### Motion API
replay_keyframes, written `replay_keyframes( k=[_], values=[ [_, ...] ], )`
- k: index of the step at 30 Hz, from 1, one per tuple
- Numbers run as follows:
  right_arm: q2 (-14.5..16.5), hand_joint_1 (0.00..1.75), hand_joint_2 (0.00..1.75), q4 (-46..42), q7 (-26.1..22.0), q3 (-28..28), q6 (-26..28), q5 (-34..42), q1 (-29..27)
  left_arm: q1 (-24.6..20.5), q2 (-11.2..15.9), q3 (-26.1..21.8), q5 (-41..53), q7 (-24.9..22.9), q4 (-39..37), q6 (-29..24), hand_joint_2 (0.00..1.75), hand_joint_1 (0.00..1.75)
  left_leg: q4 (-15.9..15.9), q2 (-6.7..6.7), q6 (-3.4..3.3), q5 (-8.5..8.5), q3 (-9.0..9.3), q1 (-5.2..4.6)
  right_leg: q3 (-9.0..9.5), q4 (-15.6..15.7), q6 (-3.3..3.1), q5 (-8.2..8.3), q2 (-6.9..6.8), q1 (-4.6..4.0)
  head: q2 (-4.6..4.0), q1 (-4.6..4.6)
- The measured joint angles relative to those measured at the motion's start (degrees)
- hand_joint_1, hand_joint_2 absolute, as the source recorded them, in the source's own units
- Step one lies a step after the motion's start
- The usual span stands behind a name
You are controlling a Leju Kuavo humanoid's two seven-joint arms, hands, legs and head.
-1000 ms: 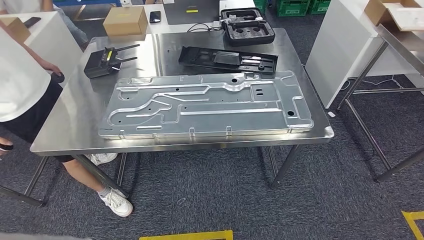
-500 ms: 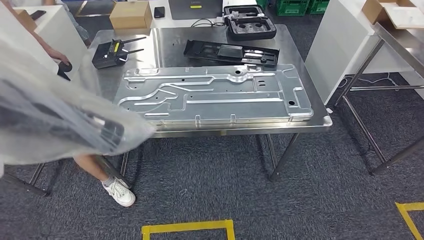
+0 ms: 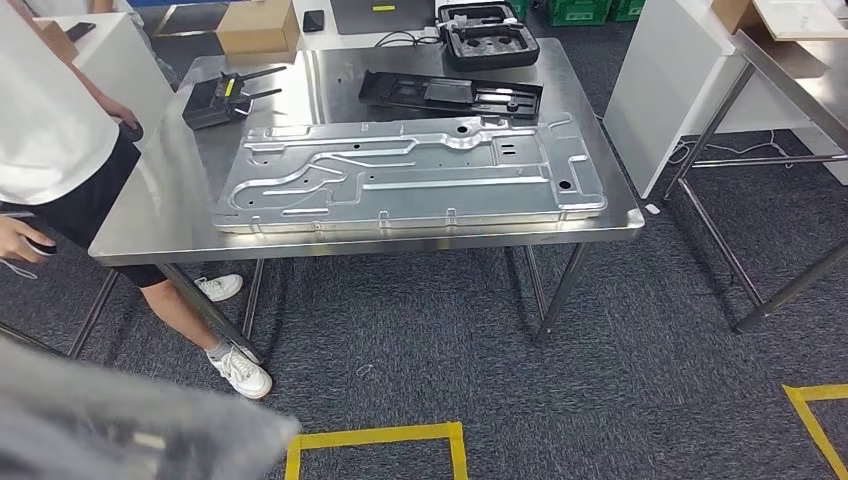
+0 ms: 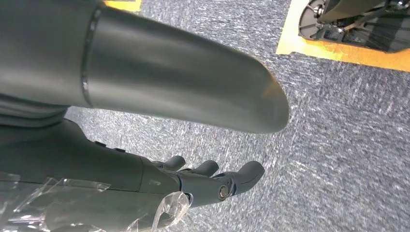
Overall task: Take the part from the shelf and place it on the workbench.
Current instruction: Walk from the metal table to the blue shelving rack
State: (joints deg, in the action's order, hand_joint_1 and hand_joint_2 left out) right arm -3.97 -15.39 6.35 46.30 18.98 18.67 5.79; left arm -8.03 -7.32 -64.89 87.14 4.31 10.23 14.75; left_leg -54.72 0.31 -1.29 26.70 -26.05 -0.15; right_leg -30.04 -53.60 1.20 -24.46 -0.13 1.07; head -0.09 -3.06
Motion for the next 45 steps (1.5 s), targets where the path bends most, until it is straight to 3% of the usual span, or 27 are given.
replay_keyframes(
  k=[2, 4, 5, 6, 8, 9, 10, 11, 12, 14, 16, 19, 20, 22, 24, 26, 28, 30, 32, 35, 37, 39, 40, 41, 42, 43, 45],
  values=[
    [0.13, 0.00, 0.00, 0.00, -0.15, 0.13, 0.20, -0.18, 0.06, -0.05, 0.07, 0.03, 0.00, -0.31, 0.00, 0.00, 0.00, 0.00, 3.17, -0.04, -0.58, -0.13, 1.46, -0.36, -0.26, 0.03, 0.63, 0.58, -0.01, -0.06, 0.00, 0.01],
    [0.15, 0.00, 0.00, 0.02, -0.07, 0.36, 0.05, -0.55, 0.05, 0.05, 0.06, 0.05, 0.00, -0.74, 0.00, 0.00, 0.00, 0.00, 3.41, 0.04, -1.26, -0.79, 0.93, -0.34, -0.49, -0.09, 1.33, 0.79, 0.01, 0.02, 0.00, 0.03],
    [0.15, 0.00, 0.00, 0.05, 0.04, 0.49, -0.10, -0.75, 0.05, 0.06, 0.06, 0.06, 0.00, -0.91, 0.00, 0.00, 0.00, 0.00, 3.58, 0.10, -1.71, -1.26, 0.61, -0.25, -0.94, -0.96, 1.60, -0.11, 0.04, 0.06, 0.00, 0.07],
    [0.16, 0.00, 0.00, 0.13, 0.19, 0.64, -0.24, -0.92, 0.04, 0.05, 0.06, 0.06, 0.00, -0.98, 0.00, -0.06, 0.00, 0.00, 3.78, 0.16, -2.17, -1.78, 0.19, -0.15, -1.78, -2.94, 1.78, -1.93, 0.07, 0.08, 0.00, 0.10],
    [0.16, 0.00, 0.00, 0.28, 0.55, 1.01, -0.36, -1.06, 0.06, 0.05, 0.06, 0.06, 0.00, -0.94, 0.00, -0.23, 0.00, 0.00, 3.82, 0.24, -2.72, -2.59, -0.82, -0.21, -4.49, -10.19, 1.96, -7.28, 0.10, 0.12, 0.00, 0.17],
    [0.17, 0.00, 0.00, 0.33, 0.72, 1.18, -0.36, -1.10, 0.02, 0.09, 0.05, 0.08, 0.00, -0.84, 0.00, -0.32, 0.00, 0.00, 3.77, 0.27, -2.82, -2.99, -1.37, -0.31, -5.72, -14.10, 2.06, -9.26, 0.10, 0.12, 0.00, 0.17],
    [0.20, 0.00, 0.00, 0.35, 0.90, 1.31, -0.37, -1.11, 0.00, 0.12, 0.05, 0.09, -0.01, -0.74, 0.00, -0.35, 0.00, 0.00, 3.72, 0.30, -2.82, -3.38, -1.92, -0.39, -6.25, -16.73, 2.16, -10.03, 0.10, 0.13, 0.00, 0.17],
    [0.23, 0.00, 0.00, 0.37, 1.05, 1.40, -0.42, -1.14, -0.02, 0.14, 0.05, 0.11, -0.02, -0.65, 0.00, -0.35, 0.00, 0.00, 3.59, 0.32, -2.75, -3.76, -2.50, -0.44, -5.78, -17.29, 2.23, -9.50, 0.09, 0.13, 0.00, 0.17],
    [0.28, 0.00, 0.00, 0.39, 1.21, 1.52, -0.48, -1.20, -0.03, 0.15, 0.05, 0.13, -0.04, -0.60, 0.00, -0.35, 0.00, 0.00, 3.38, 0.33, -2.64, -4.07, -3.07, -0.44, -4.16, -15.53, 2.26, -8.02, 0.08, 0.15, 0.00, 0.17],
    [0.38, 0.00, 0.00, 0.41, 1.60, 1.81, -0.66, -1.29, 0.02, 0.15, 0.06, 0.13, -0.08, -0.57, 0.00, -0.35, 0.00, 0.00, 2.58, 0.32, -2.32, -4.44, -4.08, -0.43, 1.30, -7.22, 2.23, -5.04, 0.07, 0.17, 0.00, 0.20],
    [0.51, 0.00, 0.00, 0.44, 1.98, 2.04, -0.74, -1.23, 0.07, 0.11, 0.08, 0.13, -0.08, -0.55, 0.00, -0.35, 0.00, 0.00, 1.66, 0.33, -1.82, -4.74, -4.91, -0.54, 4.75, -1.03, 1.86, -4.23, 0.20, 0.00, 0.00, 0.20],
    [0.72, 0.00, 0.00, 0.46, 2.32, 2.24, -0.54, -0.87, 0.13, 0.12, 0.11, 0.15, -0.04, -0.58, 0.00, -0.35, 0.00, 0.00, 0.95, 0.29, -0.84, -5.24, -5.63, -0.48, 4.47, -0.02, 0.73, -4.02, 0.21, -0.20, 0.00, 0.20],
    [0.81, 0.00, 0.00, 0.46, 2.49, 2.28, -0.51, -0.80, 0.15, 0.17, 0.14, 0.15, -0.03, -0.73, 0.00, -0.35, 0.00, 0.00, 0.20, 0.22, -0.48, -4.51, -6.03, -0.38, 4.17, -0.01, 0.21, -3.70, 0.11, -0.15, 0.00, 0.10],
    [1.01, 0.00, 0.00, 0.48, 2.92, 2.35, -0.57, -0.81, 0.20, 0.28, 0.19, 0.15, -0.03, -1.08, 0.00, -0.34, 0.00, 0.00, -4.66, 0.09, 0.29, -0.42, -7.91, -0.03, 3.30, 0.08, -0.72, -2.84, -0.11, 0.01, 0.00, -0.09],
    [1.05, 0.00, 0.00, 0.48, 3.09, 2.41, -0.51, -0.71, 0.18, 0.35, 0.19, 0.15, -0.03, -1.31, 0.00, -0.34, 0.00, 0.00, -12.74, 0.07, 0.95, 4.62, -10.51, 0.27, 2.12, 0.04, -1.06, -1.96, -0.14, -0.05, 0.00, -0.20],
    [1.08, 0.00, 0.00, 0.49, 2.88, 2.44, -0.28, -0.28, 0.06, 0.36, 0.19, 0.15, -0.02, -1.60, 0.00, -0.35, 0.00, 0.00, -16.55, 0.08, 1.15, 5.78, -10.77, 0.40, 0.98, 0.00, -1.01, -1.14, -0.15, -0.10, 0.00, -0.20],
    [1.09, 0.00, 0.00, 0.50, 2.67, 2.44, -0.17, 0.11, 0.02, 0.33, 0.20, 0.15, -0.01, -1.98, 0.00, -0.34, 0.00, 0.00, -11.28, 0.07, 0.87, 3.04, -6.64, 0.39, 0.15, -0.01, -0.83, -0.43, -0.09, -0.12, 0.00, -0.19],
    [1.20, 0.00, 0.00, 0.50, 2.71, 2.44, -0.31, 0.19, 0.11, 0.20, 0.22, 0.15, -0.04, -2.22, 0.00, -0.33, 0.00, 0.00, -1.80, -0.01, 0.09, 0.59, -0.75, 0.15, -0.37, -0.02, -0.47, 0.20, -0.01, -0.18, 0.00, -0.19],
    [1.31, 0.00, 0.00, 0.50, 2.84, 2.45, -0.49, 0.13, 0.19, 0.09, 0.25, 0.16, -0.06, -2.17, 0.00, -0.34, 0.00, 0.00, 3.17, -0.07, -0.53, 0.16, 1.87, -0.22, -0.70, 0.00, 0.14, 0.83, -0.03, -0.23, 0.00, -0.21],
    [1.32, 0.00, 0.00, 0.51, 2.80, 2.48, -0.43, 0.15, 0.18, 0.17, 0.21, 0.17, -0.04, -1.75, 0.00, -0.34, 0.00, 0.00, 4.10, 0.01, -1.42, -0.73, 1.28, -0.25, -1.18, -0.32, 1.25, 1.05, -0.03, -0.18, 0.00, -0.19],
    [1.30, 0.00, 0.00, 0.52, 2.68, 2.57, -0.32, 0.18, 0.17, 0.10, 0.19, 0.17, -0.06, -1.67, 0.00, -0.47, 0.00, 0.00, 4.61, 0.14, -2.28, -1.89, 0.42, -0.05, -2.85, -4.00, 1.66, -2.36, 0.06, -0.17, 0.01, 0.00],
    [1.30, 0.00, 0.00, 0.54, 2.69, 2.72, -0.33, 0.22, 0.12, 0.12, 0.19, 0.17, -0.10, -1.62, 0.00, -0.72, 0.00, 0.00, 4.51, 0.26, -2.65, -2.68, -0.65, -0.21, -5.59, -11.76, 1.86, -7.76, 0.13, -0.09, 0.01, 0.25],
    [1.30, 0.00, 0.00, 0.54, 2.70, 2.78, -0.37, 0.28, 0.07, 0.15, 0.19, 0.17, -0.11, -1.52, 0.00, -0.83, 0.00, 0.00, 4.40, 0.30, -2.64, -3.06, -1.23, -0.28, -6.53, -15.34, 1.98, -9.33, 0.14, -0.09, 0.01, 0.31],
    [1.30, 0.00, 0.00, 0.55, 2.73, 2.80, -0.43, 0.35, 0.03, 0.18, 0.18, 0.17, -0.11, -1.32, 0.00, -0.83, 0.00, 0.00, 4.24, 0.35, -2.60, -3.43, -1.85, -0.31, -6.66, -17.32, 2.08, -9.59, 0.13, -0.05, 0.01, 0.33],
    [1.30, 0.00, 0.00, 0.55, 2.74, 2.80, -0.49, 0.44, 0.00, 0.19, 0.16, 0.17, -0.09, -1.06, 0.00, -0.83, 0.00, 0.00, 3.98, 0.37, -2.49, -3.75, -2.46, -0.30, -5.71, -17.08, 2.17, -8.64, 0.13, 0.00, 0.02, 0.33],
    [1.29, 0.00, 0.00, 0.55, 2.73, 2.81, -0.54, 0.48, -0.01, 0.19, 0.13, 0.17, -0.07, -0.83, 0.00, -0.83, 0.00, 0.00, 3.62, 0.37, -2.33, -3.99, -3.08, -0.24, -3.61, -14.46, 2.24, -6.94, 0.12, 0.08, 0.02, 0.34],
    [1.27, 0.00, 0.00, 0.55, 2.62, 2.81, -0.58, 0.54, 0.06, 0.16, 0.05, 0.17, -0.04, -0.64, 0.00, -0.83, 0.00, 0.00, 2.52, 0.37, -1.94, -4.26, -4.19, -0.23, 2.12, -5.70, 2.28, -4.54, 0.14, 0.16, 0.02, 0.39]
  ],
)
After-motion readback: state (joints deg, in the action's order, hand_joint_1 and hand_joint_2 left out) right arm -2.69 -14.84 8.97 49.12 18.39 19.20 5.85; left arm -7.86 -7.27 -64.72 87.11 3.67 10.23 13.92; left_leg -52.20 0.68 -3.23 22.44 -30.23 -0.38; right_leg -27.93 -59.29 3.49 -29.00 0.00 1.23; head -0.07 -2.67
